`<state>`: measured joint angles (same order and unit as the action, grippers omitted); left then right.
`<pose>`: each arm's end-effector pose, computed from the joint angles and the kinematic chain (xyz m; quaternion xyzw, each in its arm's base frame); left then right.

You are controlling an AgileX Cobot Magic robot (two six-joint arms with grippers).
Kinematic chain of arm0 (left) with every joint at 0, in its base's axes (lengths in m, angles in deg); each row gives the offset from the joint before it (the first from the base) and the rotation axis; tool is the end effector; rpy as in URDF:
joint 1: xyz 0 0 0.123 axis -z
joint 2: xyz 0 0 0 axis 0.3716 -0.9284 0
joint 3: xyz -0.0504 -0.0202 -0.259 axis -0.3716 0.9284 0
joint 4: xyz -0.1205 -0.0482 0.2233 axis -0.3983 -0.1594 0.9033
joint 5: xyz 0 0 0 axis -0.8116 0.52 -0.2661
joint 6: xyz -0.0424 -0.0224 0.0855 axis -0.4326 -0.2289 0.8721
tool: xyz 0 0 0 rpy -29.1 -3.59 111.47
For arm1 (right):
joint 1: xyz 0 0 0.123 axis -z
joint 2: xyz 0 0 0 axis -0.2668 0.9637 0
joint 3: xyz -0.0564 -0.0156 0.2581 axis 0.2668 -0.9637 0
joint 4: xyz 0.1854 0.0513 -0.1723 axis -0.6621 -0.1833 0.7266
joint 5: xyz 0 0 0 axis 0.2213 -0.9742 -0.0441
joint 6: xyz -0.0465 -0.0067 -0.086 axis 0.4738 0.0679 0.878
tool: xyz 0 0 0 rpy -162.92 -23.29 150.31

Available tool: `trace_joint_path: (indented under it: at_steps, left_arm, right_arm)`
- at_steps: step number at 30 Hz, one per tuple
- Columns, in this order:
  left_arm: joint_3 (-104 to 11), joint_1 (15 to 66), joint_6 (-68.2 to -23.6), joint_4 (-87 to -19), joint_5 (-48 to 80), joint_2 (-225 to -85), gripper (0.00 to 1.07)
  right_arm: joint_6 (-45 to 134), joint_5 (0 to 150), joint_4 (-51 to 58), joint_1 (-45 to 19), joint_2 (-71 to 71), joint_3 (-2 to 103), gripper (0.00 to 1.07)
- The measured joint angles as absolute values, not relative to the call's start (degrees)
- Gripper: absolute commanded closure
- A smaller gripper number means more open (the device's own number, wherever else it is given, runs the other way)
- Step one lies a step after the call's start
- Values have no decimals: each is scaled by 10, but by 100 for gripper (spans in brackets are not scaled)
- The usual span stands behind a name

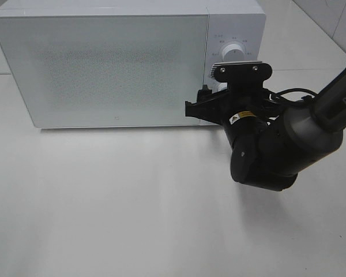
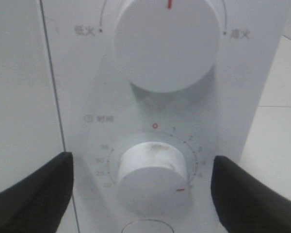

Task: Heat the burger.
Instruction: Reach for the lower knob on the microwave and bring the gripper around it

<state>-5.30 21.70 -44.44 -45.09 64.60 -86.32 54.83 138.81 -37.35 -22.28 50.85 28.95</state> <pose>0.0266 -0.0099 0.2820 0.0401 0.8430 -0.0337 0.5354 0.3167 0.1704 0.0889 -0.0101 0.7447 -0.0054 0.6673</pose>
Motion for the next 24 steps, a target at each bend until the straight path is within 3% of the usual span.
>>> trace_joint_path:
  at_steps: [24]
  left_arm:
    - [-53,217,-444,-451,646,-863,9]
  right_arm:
    - [544,1374,-371,-218,525,309,34]
